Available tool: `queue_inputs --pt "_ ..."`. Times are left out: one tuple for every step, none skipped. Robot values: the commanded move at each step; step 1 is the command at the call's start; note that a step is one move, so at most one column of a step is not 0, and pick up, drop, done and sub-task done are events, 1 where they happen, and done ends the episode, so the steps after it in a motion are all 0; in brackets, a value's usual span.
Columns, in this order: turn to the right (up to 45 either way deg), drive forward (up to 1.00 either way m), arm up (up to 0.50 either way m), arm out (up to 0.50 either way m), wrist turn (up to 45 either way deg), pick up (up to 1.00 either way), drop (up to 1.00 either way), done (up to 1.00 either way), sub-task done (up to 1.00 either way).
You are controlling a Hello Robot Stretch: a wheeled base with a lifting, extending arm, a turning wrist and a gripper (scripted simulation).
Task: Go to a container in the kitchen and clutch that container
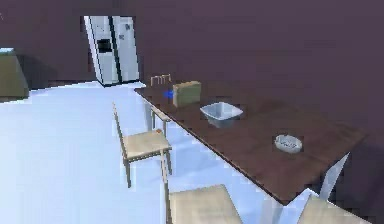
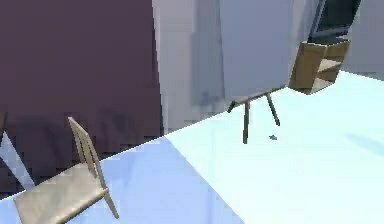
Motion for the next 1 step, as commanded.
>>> queue_inputs --pt "-45.0 0.00 0.00 0.00 0.0 0.00 0.00 0.00 0.00"
